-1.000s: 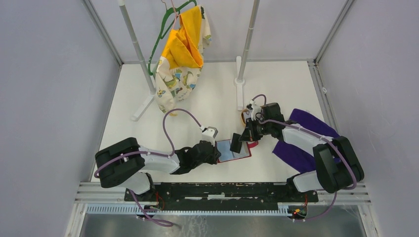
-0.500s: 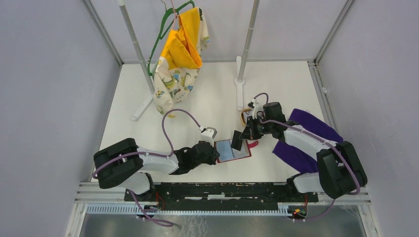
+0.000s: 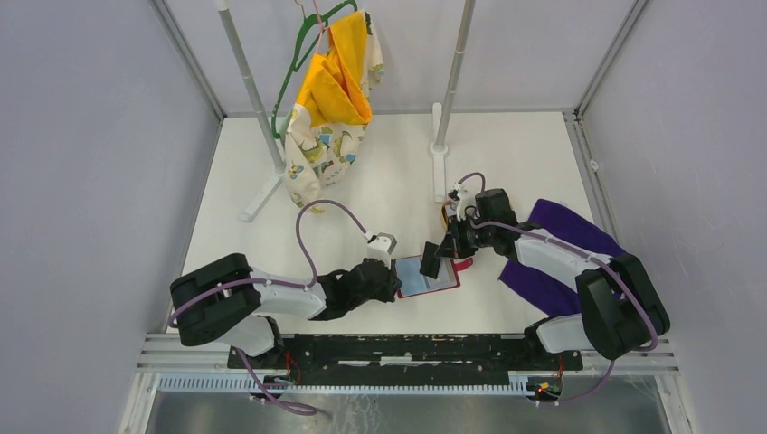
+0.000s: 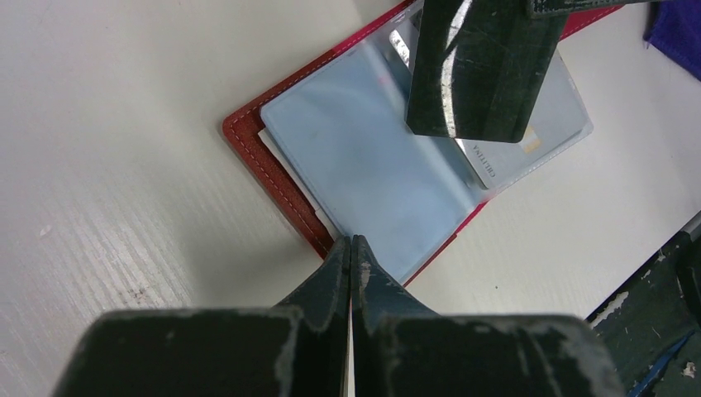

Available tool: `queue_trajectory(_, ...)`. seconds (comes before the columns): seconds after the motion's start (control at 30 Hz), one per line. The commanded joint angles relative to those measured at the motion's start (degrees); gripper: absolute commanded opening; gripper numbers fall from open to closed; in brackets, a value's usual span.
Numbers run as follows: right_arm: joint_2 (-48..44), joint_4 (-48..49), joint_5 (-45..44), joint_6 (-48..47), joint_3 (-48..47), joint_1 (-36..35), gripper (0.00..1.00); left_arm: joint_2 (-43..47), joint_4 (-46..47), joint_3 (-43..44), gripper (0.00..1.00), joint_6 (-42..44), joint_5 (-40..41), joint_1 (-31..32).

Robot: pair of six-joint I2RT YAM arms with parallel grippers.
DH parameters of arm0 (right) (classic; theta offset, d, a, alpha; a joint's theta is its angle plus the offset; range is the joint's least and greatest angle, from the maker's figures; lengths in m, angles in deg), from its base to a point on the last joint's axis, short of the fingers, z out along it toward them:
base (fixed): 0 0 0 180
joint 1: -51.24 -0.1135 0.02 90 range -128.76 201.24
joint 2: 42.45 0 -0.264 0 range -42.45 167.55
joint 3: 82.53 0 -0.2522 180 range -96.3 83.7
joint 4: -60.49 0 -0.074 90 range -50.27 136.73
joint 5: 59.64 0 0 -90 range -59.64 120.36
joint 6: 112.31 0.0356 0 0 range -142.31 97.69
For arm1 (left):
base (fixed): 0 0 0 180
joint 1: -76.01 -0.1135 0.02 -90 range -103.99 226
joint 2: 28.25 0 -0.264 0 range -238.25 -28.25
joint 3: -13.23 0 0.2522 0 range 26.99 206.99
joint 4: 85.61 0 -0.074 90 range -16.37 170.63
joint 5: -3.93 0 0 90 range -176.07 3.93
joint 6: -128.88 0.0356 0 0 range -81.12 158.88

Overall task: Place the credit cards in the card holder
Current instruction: Insert the credit card into the card holder.

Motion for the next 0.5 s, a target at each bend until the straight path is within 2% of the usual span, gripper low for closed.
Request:
queue_trajectory(0.0,0.8,1.2,-1.7,0.0,0.0,-0.2,0.00,1.5,1.4,-0.4,0.02,2.2,1.5,-0.2)
queue_trajectory(0.47,2.7,-1.9,-1.1,-3.4,-1.6,-0.1,0.00,3.1,0.8,-1.0,0.02,2.3,1.7,-0.2)
